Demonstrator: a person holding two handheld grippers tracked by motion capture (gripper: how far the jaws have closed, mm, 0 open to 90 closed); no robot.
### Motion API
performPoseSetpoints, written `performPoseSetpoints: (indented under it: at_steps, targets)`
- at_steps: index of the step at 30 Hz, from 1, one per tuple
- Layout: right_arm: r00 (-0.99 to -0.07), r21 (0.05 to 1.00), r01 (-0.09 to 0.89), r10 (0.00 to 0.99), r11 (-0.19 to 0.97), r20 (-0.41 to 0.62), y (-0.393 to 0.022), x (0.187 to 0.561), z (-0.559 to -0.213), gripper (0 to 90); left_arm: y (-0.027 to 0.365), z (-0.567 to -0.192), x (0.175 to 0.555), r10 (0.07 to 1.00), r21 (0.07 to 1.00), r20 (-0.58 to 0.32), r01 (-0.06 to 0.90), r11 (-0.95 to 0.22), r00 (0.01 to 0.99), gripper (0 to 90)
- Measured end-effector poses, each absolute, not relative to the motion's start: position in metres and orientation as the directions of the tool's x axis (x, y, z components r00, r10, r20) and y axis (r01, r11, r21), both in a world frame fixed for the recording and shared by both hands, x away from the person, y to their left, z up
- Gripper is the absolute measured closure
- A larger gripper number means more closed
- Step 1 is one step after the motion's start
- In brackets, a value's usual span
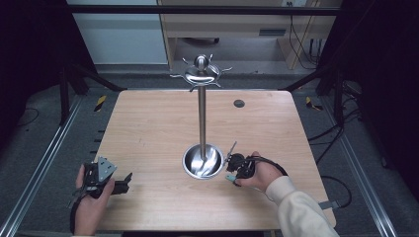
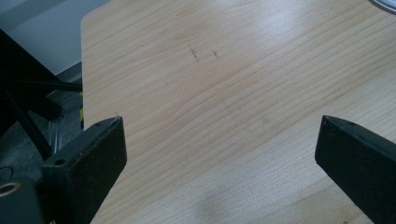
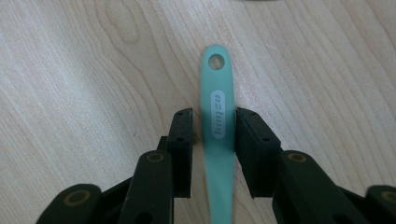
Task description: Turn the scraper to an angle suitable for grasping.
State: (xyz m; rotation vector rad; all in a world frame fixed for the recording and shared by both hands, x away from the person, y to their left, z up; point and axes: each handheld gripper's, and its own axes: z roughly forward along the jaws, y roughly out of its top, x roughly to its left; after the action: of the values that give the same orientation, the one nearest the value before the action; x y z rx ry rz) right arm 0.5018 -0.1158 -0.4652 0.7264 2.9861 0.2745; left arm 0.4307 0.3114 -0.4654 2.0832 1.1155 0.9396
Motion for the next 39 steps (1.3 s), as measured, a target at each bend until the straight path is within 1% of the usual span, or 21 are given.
performPoseSetpoints:
  at_steps: [7,24,32,36,39]
  targets:
    - [-0.888,0.184,0.450,0.459,0.874,-0.009,-0.117,0.504,-0.466,72.2,0.311,-0.465,0.431,0.864,0.758,0.305,0.448,-0.474,0.400,1.9]
    - [-0.890,0.190,0.443,0.455,0.876,-0.027,-0.119,0.502,-0.463,74.2,0.311,-0.466,0.431,0.862,0.755,0.306,0.448,-0.479,0.405,1.9]
    - [-0.883,0.220,0.449,0.468,0.866,-0.044,-0.125,0.500,-0.447,74.3,0.311,-0.466,0.431,0.863,0.756,0.305,0.448,-0.477,0.404,1.9]
    - [-0.875,0.243,0.453,0.481,0.858,-0.065,-0.132,0.500,-0.434,74.3,0.311,-0.466,0.431,0.863,0.756,0.304,0.449,-0.477,0.404,1.9]
    - [-0.864,0.281,0.459,0.497,0.843,-0.079,-0.140,0.500,-0.419,74.3,0.311,-0.466,0.431,0.863,0.756,0.304,0.449,-0.476,0.403,1.9]
